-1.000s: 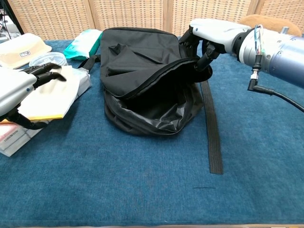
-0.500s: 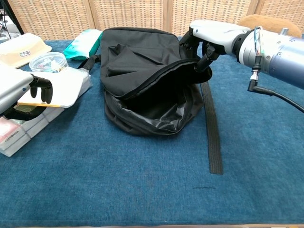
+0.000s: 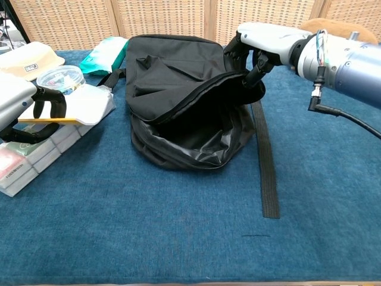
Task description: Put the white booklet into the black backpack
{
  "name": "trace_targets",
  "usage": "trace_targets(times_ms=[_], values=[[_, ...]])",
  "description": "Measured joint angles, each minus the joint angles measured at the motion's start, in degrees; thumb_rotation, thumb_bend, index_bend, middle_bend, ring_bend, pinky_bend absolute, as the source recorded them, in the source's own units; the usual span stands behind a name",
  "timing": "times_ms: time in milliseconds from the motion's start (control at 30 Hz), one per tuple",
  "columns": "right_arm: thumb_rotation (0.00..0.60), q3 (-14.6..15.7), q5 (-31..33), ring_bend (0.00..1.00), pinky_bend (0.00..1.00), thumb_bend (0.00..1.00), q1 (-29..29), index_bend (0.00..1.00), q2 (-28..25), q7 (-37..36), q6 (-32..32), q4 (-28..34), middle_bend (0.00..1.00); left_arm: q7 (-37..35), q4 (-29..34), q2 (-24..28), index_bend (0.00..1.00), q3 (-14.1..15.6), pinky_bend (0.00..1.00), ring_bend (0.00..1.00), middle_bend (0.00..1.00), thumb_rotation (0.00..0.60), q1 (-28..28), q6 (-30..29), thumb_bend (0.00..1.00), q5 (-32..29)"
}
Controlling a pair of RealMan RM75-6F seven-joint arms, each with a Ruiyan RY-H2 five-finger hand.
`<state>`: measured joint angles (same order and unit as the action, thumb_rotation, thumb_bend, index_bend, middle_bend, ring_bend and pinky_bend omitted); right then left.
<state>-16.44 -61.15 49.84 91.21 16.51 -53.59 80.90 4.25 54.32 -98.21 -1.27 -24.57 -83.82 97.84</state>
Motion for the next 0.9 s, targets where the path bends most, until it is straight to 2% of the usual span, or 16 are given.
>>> trace_targets(times_ms=[300, 567, 733, 900], values=[[0.6, -1.0, 2.22, 0.44, 0.51, 0.55, 1.08, 0.61, -1.18, 0.56, 1.66, -0.04, 0.57, -9.8, -6.23, -0.16, 0.8, 3.29, 0.72, 0.6, 0.64, 0.6, -2.53, -10.6, 0.61, 9.92], [0.6, -2.86, 5.64, 0.44, 0.51, 0.55, 2.33, 0.62, -3.74, 0.09, 3.84, 0.9, 0.58, -16.28, -14.56, -4.52, 0.8, 4.3, 0.72, 0.6, 0.64, 0.6, -6.09, -23.64, 0.61, 16.17], [0.6, -3.93, 7.98, 0.44, 0.51, 0.55, 3.45, 0.62, -5.0, -0.47, 5.67, 0.99, 0.58, -18.35, -17.72, -7.41, 0.8, 5.65, 0.72, 0.61, 0.65, 0.6, -8.88, -31.86, 0.61, 21.25], [0.6, -4.97, 10.67, 0.44, 0.51, 0.56, 4.7, 0.62, -5.96, -1.32, 7.65, 0.96, 0.58, -18.23, -19.82, -9.67, 0.81, 6.67, 0.72, 0.61, 0.65, 0.6, -12.25, -35.57, 0.61, 24.4]])
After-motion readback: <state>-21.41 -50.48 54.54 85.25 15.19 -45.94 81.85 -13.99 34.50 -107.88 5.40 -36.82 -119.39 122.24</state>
